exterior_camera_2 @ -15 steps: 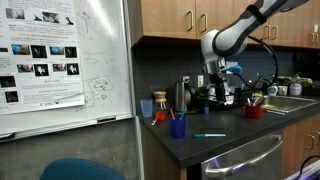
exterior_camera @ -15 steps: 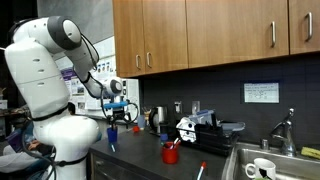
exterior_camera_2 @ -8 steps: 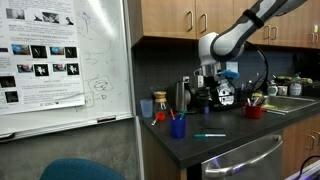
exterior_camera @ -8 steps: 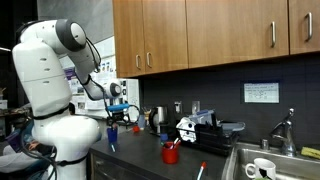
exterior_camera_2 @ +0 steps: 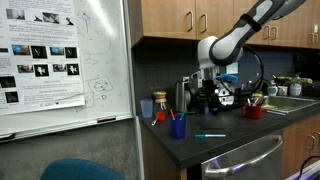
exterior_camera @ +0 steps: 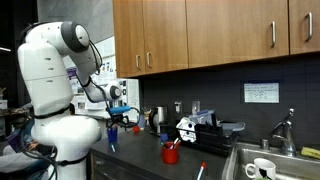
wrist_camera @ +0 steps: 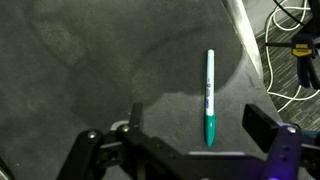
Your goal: Place the sharpie into the cup
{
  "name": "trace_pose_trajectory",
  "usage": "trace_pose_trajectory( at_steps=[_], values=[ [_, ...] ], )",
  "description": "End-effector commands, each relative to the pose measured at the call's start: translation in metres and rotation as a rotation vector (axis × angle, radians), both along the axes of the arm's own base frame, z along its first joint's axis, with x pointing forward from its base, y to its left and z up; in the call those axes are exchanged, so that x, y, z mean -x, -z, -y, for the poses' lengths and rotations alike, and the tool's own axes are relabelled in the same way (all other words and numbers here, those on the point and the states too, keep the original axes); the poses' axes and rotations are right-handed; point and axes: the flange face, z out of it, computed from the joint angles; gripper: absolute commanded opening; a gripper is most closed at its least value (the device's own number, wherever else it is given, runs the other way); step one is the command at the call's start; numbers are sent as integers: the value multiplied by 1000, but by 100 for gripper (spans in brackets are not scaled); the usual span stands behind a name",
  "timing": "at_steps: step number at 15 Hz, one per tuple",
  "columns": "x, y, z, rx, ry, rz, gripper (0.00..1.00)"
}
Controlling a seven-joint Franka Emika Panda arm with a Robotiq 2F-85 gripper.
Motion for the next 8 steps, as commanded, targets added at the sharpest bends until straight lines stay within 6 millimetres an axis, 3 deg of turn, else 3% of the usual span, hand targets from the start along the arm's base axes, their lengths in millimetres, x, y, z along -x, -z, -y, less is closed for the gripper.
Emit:
trace_pose_trajectory(
  at_steps=[1, 8],
  values=[
    [8, 6, -1, -26, -39, -7, 100],
    [21, 33, 2, -16, -53, -12, 100]
  ],
)
